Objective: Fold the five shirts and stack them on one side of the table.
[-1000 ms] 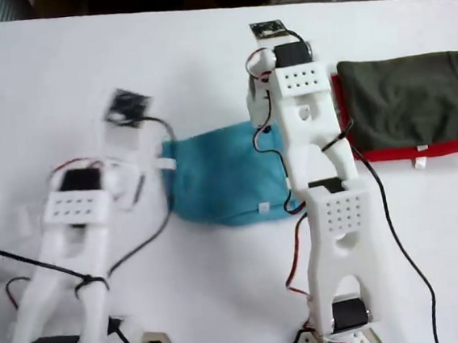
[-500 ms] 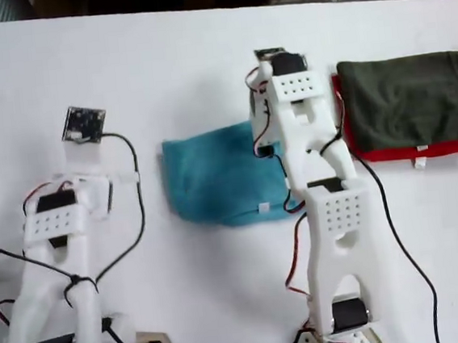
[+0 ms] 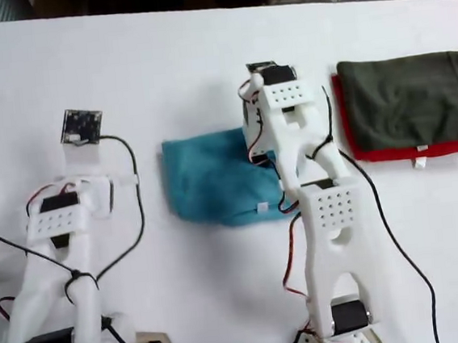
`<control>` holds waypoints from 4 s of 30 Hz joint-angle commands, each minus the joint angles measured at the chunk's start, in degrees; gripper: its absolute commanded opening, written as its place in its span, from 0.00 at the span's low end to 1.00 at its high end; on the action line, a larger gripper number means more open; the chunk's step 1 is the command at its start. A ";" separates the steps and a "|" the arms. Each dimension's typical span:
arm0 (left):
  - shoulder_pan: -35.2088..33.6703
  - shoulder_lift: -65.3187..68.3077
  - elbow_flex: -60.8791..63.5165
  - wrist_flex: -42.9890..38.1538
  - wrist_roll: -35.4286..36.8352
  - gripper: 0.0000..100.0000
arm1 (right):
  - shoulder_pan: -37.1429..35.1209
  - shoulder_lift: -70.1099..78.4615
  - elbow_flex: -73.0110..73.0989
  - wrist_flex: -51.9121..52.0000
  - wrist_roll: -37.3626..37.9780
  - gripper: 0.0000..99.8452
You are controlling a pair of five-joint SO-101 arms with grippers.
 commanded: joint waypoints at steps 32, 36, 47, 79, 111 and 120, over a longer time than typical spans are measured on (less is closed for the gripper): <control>-0.35 0.09 -0.22 -1.41 0.70 0.03 | 12.26 -29.32 -12.31 4.79 29.27 0.02; -0.35 0.09 -0.22 -1.41 0.70 0.03 | 15.78 -33.19 -12.13 4.79 32.26 0.02; -0.35 0.09 -0.13 -1.41 0.70 0.03 | 6.02 -31.69 1.41 3.74 29.01 0.02; -0.35 0.18 -0.04 -1.32 0.70 0.03 | -2.51 -31.43 17.93 -6.90 21.54 0.02; -0.35 0.18 -0.04 -1.32 0.70 0.03 | -1.01 -36.44 21.36 -4.26 15.91 0.27; -0.35 0.18 -0.04 -1.32 0.70 0.03 | -5.67 -36.26 35.78 -16.57 11.78 0.28</control>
